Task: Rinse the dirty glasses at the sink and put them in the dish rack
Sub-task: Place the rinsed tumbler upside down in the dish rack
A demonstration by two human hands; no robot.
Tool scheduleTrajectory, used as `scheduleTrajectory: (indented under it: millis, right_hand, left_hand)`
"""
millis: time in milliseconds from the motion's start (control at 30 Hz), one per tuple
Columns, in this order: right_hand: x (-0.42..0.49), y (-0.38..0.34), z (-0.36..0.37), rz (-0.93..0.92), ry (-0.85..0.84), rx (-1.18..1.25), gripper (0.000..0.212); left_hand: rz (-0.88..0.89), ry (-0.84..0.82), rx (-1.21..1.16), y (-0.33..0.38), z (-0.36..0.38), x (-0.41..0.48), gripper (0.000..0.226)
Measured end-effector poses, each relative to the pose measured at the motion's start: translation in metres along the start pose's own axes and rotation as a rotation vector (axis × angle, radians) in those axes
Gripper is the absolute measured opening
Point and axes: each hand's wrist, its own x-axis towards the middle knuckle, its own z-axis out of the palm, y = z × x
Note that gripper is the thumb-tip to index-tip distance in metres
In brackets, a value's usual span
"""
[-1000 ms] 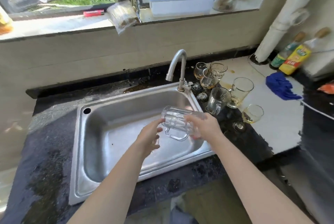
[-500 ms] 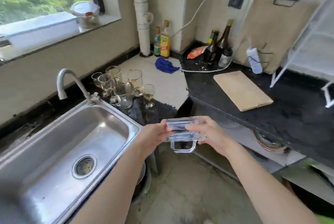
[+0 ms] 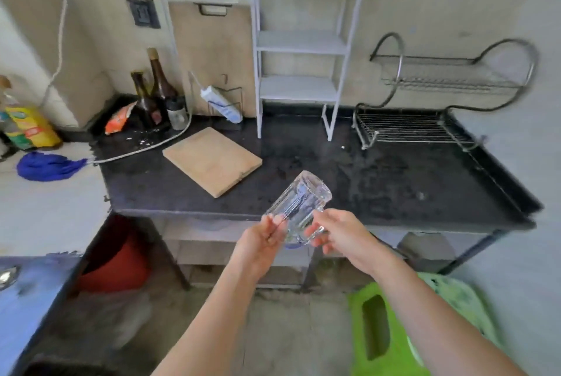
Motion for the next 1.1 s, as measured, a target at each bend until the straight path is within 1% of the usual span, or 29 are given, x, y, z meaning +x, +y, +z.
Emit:
scheduleTrajectory:
  millis: [67,133,167,233,267,333,433,467,500,567,633,700,833,967,1100]
  right_hand:
    - [0.007,0.006,-0.046,0.001,0.051,0.010,0.025]
    - [0.013,0.009,-0.089,-0.005,0.108,0.014,0.025]
    - [0.016,0.009,-0.109,-0.004,0.140,0.014,0.025]
    - [0.026,0.008,-0.145,0.000,0.195,-0.002,0.026]
    - [0.033,0.008,-0.161,-0.002,0.219,-0.023,0.027]
    - [0.052,0.008,-0.189,-0.004,0.264,-0.088,0.029]
    - [0.086,0.003,-0.229,-0.006,0.327,-0.203,0.032]
    - [0.098,0.000,-0.241,-0.005,0.343,-0.243,0.032]
    - [0.112,-0.004,-0.252,-0.003,0.360,-0.275,0.031]
    - [0.139,-0.012,-0.272,0.003,0.396,-0.318,0.031]
    - [0.171,-0.020,-0.291,0.001,0.433,-0.361,0.032]
    - [0.202,-0.027,-0.309,0.005,0.469,-0.411,0.033]
    - [0.266,-0.035,-0.338,-0.020,0.539,-0.399,0.034]
    - [0.324,-0.038,-0.360,-0.061,0.593,-0.413,0.035]
    - [0.376,-0.042,-0.369,-0.087,0.608,-0.402,0.034]
  left_hand:
    - [-0.081,-0.014,0.041,-0.024,0.039,0.021,0.026]
    - [-0.158,-0.038,0.170,-0.045,0.075,0.040,0.028]
    - [-0.201,-0.045,0.249,-0.052,0.093,0.048,0.026]
    - [-0.256,-0.034,0.448,-0.062,0.125,0.067,0.016]
    - [-0.262,-0.028,0.554,-0.065,0.141,0.078,0.011]
    - [-0.258,-0.015,0.741,-0.069,0.170,0.102,0.011]
    - [-0.201,-0.028,0.978,-0.067,0.212,0.143,0.011]
    - [-0.166,-0.028,1.032,-0.066,0.224,0.161,0.019]
    - [-0.113,-0.040,1.099,-0.065,0.234,0.181,0.023]
    - [0.011,-0.068,1.242,-0.062,0.252,0.217,0.019]
    - [0.119,-0.102,1.338,-0.057,0.270,0.252,0.019]
    - [0.183,-0.108,1.435,-0.049,0.287,0.282,0.028]
    - [0.334,-0.162,1.591,-0.041,0.315,0.342,0.037]
    - [0.401,-0.217,1.745,-0.041,0.330,0.395,0.045]
    - [0.378,-0.335,1.927,-0.041,0.339,0.429,0.048]
